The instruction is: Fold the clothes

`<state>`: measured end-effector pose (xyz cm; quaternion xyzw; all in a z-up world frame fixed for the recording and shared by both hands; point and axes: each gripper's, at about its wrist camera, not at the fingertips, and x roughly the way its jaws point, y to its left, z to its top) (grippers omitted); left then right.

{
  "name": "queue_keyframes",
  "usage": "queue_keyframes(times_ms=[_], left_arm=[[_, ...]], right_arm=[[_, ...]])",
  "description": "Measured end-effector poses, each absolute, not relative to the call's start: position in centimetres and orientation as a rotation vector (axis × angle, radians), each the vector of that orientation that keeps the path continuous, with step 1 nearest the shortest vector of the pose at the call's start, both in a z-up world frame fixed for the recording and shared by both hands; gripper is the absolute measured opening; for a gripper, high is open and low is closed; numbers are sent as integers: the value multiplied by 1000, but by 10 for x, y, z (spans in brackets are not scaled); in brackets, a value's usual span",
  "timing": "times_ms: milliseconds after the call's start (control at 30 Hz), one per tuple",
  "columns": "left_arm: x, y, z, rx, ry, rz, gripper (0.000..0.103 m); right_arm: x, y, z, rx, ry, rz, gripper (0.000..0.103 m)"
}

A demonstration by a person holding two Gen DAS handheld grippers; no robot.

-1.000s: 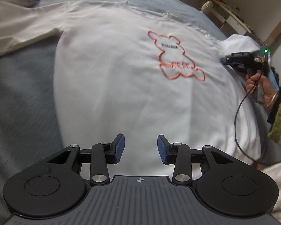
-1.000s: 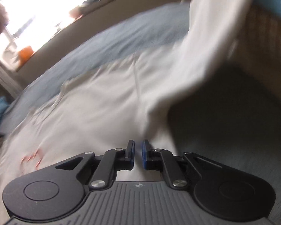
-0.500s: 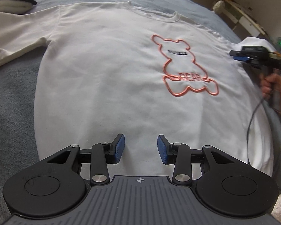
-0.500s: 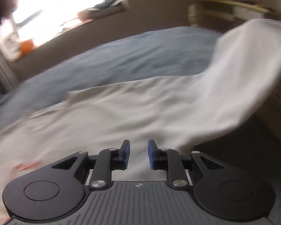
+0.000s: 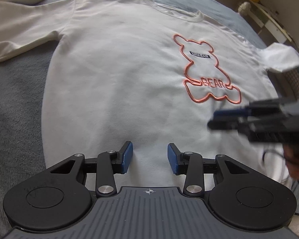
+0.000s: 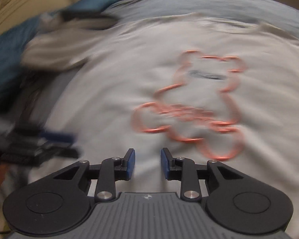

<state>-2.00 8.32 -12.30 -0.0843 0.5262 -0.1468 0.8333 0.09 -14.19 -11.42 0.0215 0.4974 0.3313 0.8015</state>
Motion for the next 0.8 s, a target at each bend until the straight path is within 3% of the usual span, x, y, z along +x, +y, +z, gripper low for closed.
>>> queue_keyframes(times_ms=[100,300,400,467,800], left_arm=[[-20,90,-121,-231,1115,-309,38],[-20,92,-115,-247,1085,-304,41],[-23,89,-113,-229,1071,-301,42],[-24,87,-111,-214,1061,-298,44],[-28,83,-104,-200,1029,-288,59]], right_arm=[[-5,-135,-91,118,1014,767,33],[-19,-132,-52,-83,787,533,38],[-27,-133,-40,-77,704,521,49],[-31,-133,-34,-61,655,525,68],[-25,-141,-34,119,698,565,72]])
